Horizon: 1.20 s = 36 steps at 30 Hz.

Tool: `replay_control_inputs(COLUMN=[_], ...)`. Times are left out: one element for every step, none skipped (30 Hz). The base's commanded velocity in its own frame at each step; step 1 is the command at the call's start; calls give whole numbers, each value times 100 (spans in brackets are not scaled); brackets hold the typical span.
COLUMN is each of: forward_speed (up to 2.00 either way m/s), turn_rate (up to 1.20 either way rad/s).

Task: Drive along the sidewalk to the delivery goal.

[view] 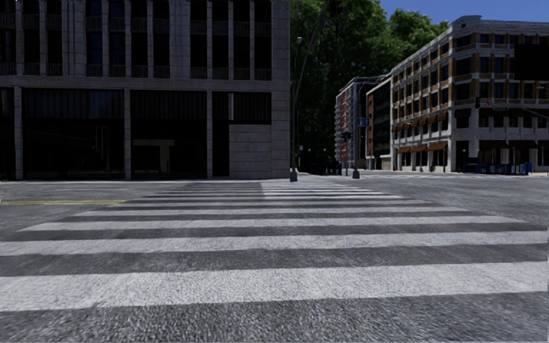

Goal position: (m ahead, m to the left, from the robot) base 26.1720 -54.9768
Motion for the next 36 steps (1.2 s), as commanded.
replay_control_inputs(forward_speed=[200,200,200,200,200,200,200,200,200,200,200,200,200,200,200,200,200,200,200,200,200,200,200,200,200,200,200,200,200,200,200,200,200,200,200,200], turn_rate=[0,0,0,0,0,0,0,0,0,0,0,0,0,0,0,0,0,3,56,82,101,108,110,72,72,26,12,5,0,0,0,0,0,0,0,0])
